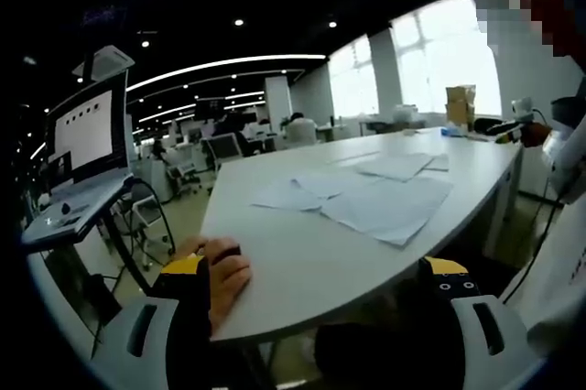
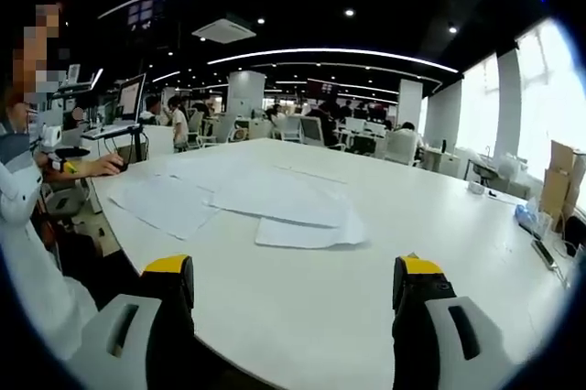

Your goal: Organize the stack of printing papers by aligning and flattening the scattered papers on the table

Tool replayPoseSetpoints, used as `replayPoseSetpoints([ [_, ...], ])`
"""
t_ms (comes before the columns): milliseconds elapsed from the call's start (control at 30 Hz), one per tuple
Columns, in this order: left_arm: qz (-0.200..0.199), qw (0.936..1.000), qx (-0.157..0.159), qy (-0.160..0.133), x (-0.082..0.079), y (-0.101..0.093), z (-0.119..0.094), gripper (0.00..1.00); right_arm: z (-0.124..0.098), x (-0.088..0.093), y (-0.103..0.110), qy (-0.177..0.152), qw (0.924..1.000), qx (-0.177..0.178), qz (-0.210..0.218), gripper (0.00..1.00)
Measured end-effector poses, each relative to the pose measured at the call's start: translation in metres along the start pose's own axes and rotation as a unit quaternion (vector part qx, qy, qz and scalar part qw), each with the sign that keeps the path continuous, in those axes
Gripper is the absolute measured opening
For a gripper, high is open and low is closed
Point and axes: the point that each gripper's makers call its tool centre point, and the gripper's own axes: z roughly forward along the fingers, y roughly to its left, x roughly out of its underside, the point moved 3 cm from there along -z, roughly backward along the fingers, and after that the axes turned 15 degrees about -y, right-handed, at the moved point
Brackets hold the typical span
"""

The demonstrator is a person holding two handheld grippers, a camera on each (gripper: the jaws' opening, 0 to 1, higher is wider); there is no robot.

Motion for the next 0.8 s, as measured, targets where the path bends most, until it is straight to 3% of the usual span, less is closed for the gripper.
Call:
replayPoseSetpoints([
  [800,-0.001,1.0,-0.002,0.002,0.002,-0.002,-0.002,0.97,0.014,-0.009,0.001,0.002,0.9999,-0.013,-0.003,0.85],
])
